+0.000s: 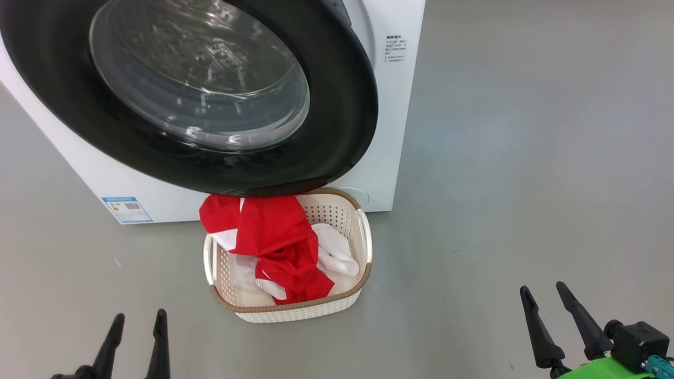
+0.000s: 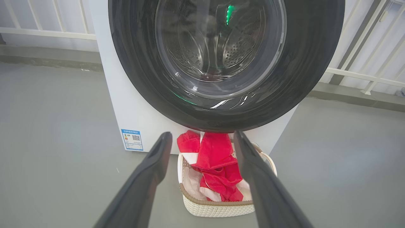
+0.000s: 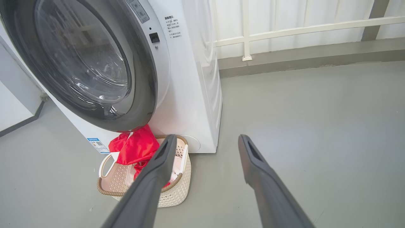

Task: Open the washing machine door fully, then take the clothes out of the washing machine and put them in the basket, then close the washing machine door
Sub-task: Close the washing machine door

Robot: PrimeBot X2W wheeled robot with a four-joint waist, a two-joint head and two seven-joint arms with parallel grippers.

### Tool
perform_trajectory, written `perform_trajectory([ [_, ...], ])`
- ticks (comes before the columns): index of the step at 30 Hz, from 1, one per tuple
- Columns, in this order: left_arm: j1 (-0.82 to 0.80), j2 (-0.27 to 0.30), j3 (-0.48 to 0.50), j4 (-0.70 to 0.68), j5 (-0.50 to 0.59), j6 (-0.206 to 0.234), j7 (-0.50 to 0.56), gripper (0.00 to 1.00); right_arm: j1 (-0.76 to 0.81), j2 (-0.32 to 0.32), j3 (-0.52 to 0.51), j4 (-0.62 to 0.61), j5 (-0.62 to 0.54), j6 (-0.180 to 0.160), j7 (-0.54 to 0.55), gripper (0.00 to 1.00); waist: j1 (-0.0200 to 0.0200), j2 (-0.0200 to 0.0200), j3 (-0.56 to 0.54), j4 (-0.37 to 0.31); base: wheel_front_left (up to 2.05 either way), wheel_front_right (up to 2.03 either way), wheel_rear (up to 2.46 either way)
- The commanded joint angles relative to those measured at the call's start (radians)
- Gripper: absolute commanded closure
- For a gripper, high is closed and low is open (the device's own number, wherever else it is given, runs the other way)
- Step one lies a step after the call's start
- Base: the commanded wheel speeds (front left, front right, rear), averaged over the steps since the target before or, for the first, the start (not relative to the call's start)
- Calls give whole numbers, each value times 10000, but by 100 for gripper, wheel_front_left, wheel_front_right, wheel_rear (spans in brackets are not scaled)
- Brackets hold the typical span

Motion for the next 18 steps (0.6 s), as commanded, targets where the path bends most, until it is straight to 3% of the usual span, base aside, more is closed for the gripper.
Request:
perform_trajectory([
  [1, 6, 88, 368, -286, 91, -54, -122, 0, -34, -125, 182, -215, -18, 48, -65, 0, 0, 0, -32, 1, 0, 0, 0],
  [6, 32, 54, 369, -317, 120, -54, -122, 0, -87, -83, 250, -221, 3, 48, -65, 0, 0, 0, -94, 52, 0, 0, 0],
  [7, 35, 46, 364, -320, 127, -54, -122, 0, -102, -76, 264, -221, 16, 48, -65, 13, 0, 0, -108, 72, 0, 0, 0],
  [8, 36, 35, 372, -332, 131, -54, -122, 0, -123, -71, 286, -228, 37, 48, -65, 51, 0, 0, -123, 97, 0, 0, 0],
  [9, 41, 24, 363, -337, 136, -54, -122, 0, -149, -74, 317, -231, 60, 48, -65, 72, 0, 0, -138, 126, 0, 0, 0],
  [10, 45, 14, 339, -337, 146, -54, -122, 0, -180, -74, 346, -237, 87, 48, -65, 100, 0, 0, -153, 164, 0, 0, 0],
  [18, 51, -79, 142, -411, 247, -54, -122, 0, -703, -115, 758, -346, 196, 48, -65, 100, 0, 0, -216, 591, 0, 0, 0],
])
